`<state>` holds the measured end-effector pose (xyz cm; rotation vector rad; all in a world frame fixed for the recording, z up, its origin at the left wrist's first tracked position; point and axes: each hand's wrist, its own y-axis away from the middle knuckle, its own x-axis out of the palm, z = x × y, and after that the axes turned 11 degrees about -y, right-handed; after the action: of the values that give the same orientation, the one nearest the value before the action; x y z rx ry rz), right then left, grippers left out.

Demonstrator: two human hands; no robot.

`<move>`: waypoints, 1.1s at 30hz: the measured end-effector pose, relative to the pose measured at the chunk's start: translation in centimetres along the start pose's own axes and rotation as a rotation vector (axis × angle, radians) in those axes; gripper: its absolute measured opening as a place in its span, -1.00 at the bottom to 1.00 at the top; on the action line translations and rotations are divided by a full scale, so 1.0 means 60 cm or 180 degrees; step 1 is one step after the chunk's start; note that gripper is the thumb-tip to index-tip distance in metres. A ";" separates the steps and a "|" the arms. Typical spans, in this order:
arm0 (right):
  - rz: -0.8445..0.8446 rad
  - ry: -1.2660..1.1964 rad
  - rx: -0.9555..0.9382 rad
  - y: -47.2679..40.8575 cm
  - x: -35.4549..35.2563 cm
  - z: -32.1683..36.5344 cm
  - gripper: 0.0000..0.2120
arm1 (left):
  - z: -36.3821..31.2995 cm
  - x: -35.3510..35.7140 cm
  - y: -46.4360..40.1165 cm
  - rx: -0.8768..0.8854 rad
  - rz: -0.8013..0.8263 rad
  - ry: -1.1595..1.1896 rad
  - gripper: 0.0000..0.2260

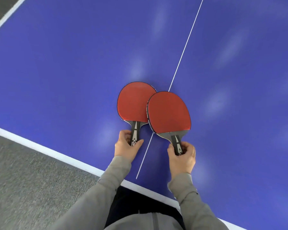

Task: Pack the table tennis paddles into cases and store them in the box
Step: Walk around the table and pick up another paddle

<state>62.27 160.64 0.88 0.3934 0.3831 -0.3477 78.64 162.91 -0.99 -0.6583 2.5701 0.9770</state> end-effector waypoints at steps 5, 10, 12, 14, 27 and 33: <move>0.0076 -0.0056 -0.0013 0.013 0.072 0.033 -0.74 | 0.003 -0.039 -0.011 0.0232 0.1051 0.0387 -0.57; 0.0147 -0.0116 0.0090 0.033 0.142 0.064 -0.69 | 0.004 -0.060 -0.025 0.0225 0.1540 0.0566 -0.54; 0.0198 -0.0091 0.0140 0.042 0.160 0.069 -0.67 | 0.005 -0.064 -0.029 0.0224 0.1640 0.0620 -0.56; 0.0287 -0.0053 0.0114 0.052 0.167 0.069 -0.66 | 0.006 -0.066 -0.034 0.0201 0.1695 0.0663 -0.57; 0.0765 0.0150 -0.0212 0.078 0.152 0.057 -0.62 | 0.011 -0.068 -0.053 -0.0358 0.1873 0.1432 -0.71; 0.0999 0.0354 -0.0393 0.085 0.098 0.038 -0.67 | -0.028 -0.056 -0.054 -0.0672 0.1603 0.0910 -0.80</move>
<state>70.07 162.61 1.86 0.3463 0.4418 0.0042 82.96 160.64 -0.05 -0.2027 2.9898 1.4130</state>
